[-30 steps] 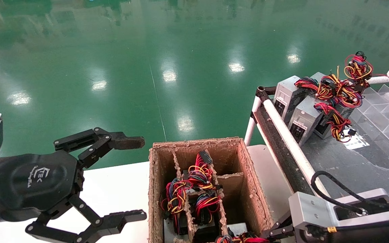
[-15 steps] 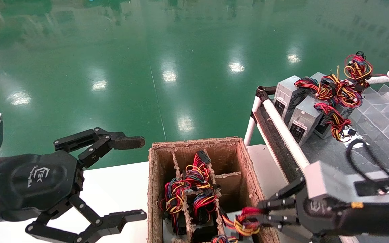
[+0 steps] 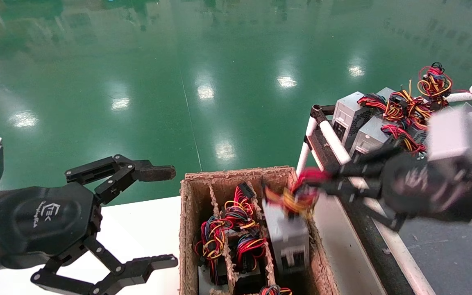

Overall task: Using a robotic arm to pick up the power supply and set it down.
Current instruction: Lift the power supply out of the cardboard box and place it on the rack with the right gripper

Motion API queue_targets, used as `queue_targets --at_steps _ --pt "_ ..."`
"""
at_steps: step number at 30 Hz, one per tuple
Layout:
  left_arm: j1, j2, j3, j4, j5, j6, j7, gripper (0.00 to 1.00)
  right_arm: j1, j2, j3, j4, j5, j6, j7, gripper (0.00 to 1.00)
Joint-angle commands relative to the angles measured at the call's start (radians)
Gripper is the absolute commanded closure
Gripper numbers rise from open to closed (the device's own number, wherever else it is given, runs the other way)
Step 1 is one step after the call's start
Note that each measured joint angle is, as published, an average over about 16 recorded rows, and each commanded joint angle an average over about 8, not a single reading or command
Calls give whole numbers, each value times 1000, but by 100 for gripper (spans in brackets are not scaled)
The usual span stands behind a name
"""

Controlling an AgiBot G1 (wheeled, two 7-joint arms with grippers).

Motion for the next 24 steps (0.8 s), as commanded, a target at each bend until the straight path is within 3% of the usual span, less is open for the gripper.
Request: queue_targets --at_steps 1,14,24 --pt "0 0 0 0 0 0 0 0 3 8 22 -2 25 21 -8 100" --pt "0 0 0 0 0 0 0 0 -23 88 138 -49 118 153 -76 100" --pt "0 0 1 0 0 0 0 0 -118 173 183 -152 156 193 -153 100"
